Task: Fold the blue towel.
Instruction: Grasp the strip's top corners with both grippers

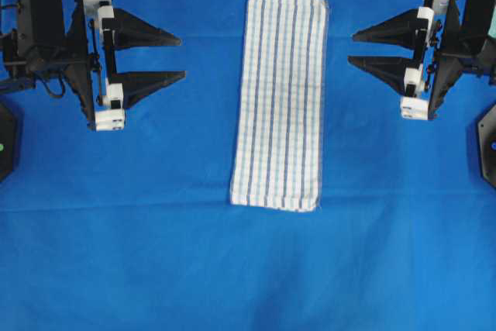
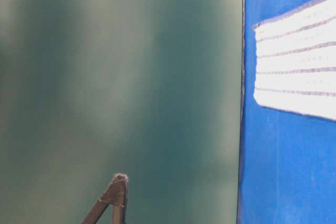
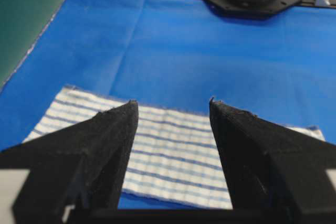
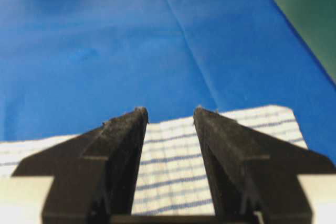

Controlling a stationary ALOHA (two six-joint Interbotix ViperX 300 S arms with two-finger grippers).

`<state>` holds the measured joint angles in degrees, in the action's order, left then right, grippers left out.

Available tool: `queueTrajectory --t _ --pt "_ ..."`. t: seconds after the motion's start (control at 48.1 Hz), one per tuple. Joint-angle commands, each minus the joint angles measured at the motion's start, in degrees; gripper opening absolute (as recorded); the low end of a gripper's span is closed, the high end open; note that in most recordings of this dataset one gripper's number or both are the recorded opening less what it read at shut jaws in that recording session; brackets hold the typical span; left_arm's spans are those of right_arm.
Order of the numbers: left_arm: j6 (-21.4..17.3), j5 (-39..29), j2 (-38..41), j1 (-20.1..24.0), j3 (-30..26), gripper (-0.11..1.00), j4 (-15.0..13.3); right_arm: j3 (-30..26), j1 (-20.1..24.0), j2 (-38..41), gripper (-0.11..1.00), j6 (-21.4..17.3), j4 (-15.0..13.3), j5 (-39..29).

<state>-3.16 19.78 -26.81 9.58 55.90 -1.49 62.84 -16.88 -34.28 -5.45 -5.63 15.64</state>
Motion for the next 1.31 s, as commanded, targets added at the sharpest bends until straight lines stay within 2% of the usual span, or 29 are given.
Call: queueTrajectory --t 0.0,0.145,0.229,0.374,0.478,0.54,0.686,0.852,1.081,1.288 --pt "0.09 0.62 -0.18 0.18 -1.41 0.5 0.0 -1.05 0.09 0.0 0.49 0.0 0.09 0.62" --pt "0.0 1.14 0.53 0.7 -1.85 0.51 0.09 -1.32 0.0 0.18 0.5 0.09 0.18 1.14" --pt "0.0 1.58 1.93 1.85 -2.81 0.55 0.0 -1.67 -0.97 1.14 0.54 0.18 0.18 1.41" --pt "0.0 1.76 7.91 4.92 -6.5 0.72 0.0 -3.16 -5.71 5.19 0.67 0.18 0.62 1.14" --pt "0.09 1.76 14.5 8.09 -9.84 0.85 0.0 -5.36 -9.93 9.4 0.68 0.35 0.62 0.97" --pt "0.09 1.76 18.46 10.02 -11.95 0.89 0.0 -6.5 -12.22 12.22 0.68 0.53 0.53 0.88" --pt "0.09 1.49 28.83 13.8 -17.93 0.89 0.0 -9.23 -16.44 19.69 0.68 0.88 0.18 0.88" --pt "0.09 0.7 37.09 15.91 -23.99 0.89 0.0 -11.43 -18.28 27.69 0.68 0.79 0.09 0.97" --pt "0.18 0.53 45.18 18.81 -29.44 0.89 0.0 -13.36 -20.74 36.04 0.68 0.79 0.18 2.11" --pt "0.18 0.53 51.42 19.86 -33.05 0.89 0.0 -13.71 -22.76 40.34 0.68 0.79 0.35 4.75"
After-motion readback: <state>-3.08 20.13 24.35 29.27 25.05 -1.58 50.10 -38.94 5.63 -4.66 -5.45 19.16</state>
